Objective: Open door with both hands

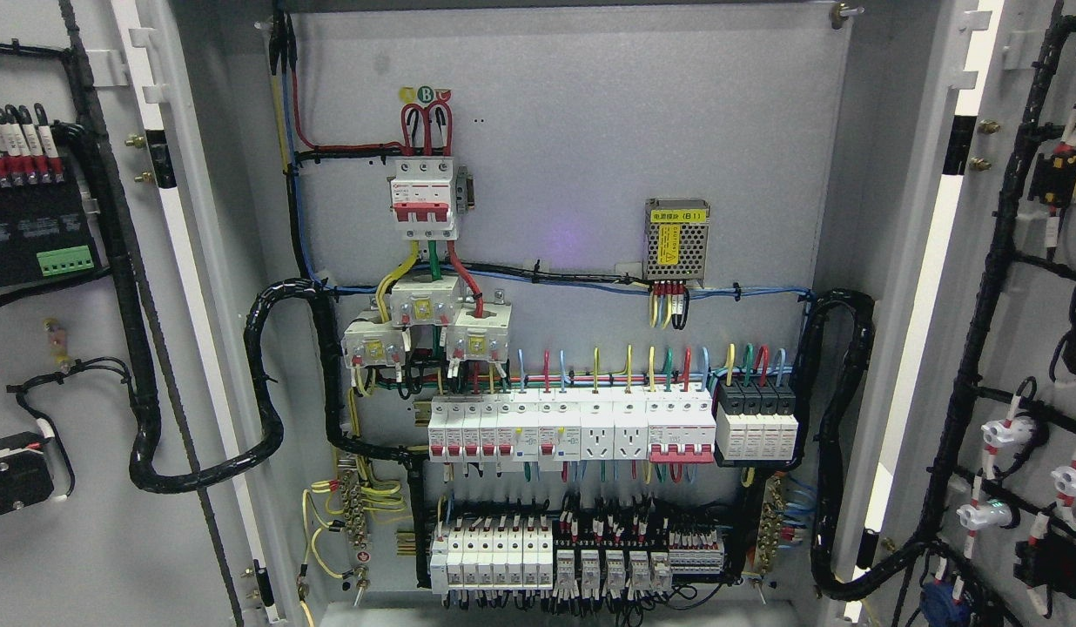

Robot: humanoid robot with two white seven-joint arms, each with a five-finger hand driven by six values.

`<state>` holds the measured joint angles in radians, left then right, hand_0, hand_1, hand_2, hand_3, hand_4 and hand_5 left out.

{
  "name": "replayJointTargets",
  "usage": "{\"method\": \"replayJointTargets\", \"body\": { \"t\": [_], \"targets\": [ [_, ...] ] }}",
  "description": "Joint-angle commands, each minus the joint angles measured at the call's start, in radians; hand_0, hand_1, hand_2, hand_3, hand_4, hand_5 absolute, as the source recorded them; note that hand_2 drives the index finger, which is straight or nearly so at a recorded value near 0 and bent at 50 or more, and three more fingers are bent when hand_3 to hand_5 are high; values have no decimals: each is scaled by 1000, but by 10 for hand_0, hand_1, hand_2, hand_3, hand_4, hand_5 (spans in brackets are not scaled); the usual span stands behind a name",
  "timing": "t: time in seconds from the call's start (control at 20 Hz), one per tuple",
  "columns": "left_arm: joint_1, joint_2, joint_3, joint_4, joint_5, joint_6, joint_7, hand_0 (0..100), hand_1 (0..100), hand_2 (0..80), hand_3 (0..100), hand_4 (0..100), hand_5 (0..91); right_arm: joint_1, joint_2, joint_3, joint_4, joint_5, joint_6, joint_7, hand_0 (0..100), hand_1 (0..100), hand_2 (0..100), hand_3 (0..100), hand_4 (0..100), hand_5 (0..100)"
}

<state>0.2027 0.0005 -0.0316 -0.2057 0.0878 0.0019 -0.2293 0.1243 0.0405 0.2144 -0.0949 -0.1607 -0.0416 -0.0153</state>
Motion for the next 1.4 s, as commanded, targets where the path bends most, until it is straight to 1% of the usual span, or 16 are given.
{"method": "replayJointTargets", "body": {
  "t": [0.0,1.35],
  "targets": [
    [-2,-24,-2,-1,3,0,-1,0,0,0,0,33,0,0,6,-4,7,1,0,0,0,0,0,0,0,0],
    [-2,-28,-2,-3,3,0,-2,0,0,0,0,32,0,14,-1,-3,23,1,-4,8,0,0,0,0,0,0]
  ]
}}
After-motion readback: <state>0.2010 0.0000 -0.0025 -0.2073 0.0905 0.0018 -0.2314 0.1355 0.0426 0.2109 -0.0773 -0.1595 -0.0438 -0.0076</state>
